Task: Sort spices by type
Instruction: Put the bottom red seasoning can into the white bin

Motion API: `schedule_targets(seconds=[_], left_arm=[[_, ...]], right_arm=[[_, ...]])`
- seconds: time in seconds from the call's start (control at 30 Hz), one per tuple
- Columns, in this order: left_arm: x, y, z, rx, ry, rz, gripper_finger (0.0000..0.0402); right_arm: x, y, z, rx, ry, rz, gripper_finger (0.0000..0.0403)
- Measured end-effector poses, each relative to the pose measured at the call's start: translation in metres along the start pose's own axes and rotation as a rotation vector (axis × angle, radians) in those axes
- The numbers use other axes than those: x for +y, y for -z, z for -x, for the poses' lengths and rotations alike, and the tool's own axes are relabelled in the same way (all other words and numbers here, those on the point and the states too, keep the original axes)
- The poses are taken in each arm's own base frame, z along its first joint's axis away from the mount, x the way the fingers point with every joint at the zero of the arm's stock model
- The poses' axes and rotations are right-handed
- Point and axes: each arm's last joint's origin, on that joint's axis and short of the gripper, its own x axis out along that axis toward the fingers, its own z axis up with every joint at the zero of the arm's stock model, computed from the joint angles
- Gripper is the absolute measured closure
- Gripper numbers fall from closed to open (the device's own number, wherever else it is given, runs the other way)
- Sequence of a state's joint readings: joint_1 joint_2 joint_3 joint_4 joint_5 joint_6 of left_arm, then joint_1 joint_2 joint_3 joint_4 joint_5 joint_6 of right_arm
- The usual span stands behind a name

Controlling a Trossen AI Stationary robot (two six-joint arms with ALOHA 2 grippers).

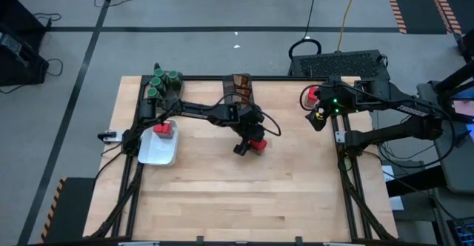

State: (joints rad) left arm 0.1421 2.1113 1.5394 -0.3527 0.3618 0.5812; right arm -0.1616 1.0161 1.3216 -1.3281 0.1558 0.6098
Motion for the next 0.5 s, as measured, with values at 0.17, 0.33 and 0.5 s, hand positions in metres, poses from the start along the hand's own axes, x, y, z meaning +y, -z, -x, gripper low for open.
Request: schedule_targets(seconds=[0.17, 0.33, 0.5], left_arm=[[-0.001, -0.004, 0.007, -0.010, -0.004, 0.000, 0.0179], [-0.003, -0.016, 0.030, -0.035, -0.020, 0.033, 0.0179], [-0.011, -0.028, 0.074, -0.031, -0.023, 0.045, 0.0178]], right_arm=[[0.000, 0.000, 0.000, -0.001, 0.000, 0.000, 0.0103], [0.000, 0.000, 0.000, -0.001, 0.000, 0.000, 0.0103], [0.000, -0.001, 0.000, -0.007, -0.004, 0.013, 0.0103]])
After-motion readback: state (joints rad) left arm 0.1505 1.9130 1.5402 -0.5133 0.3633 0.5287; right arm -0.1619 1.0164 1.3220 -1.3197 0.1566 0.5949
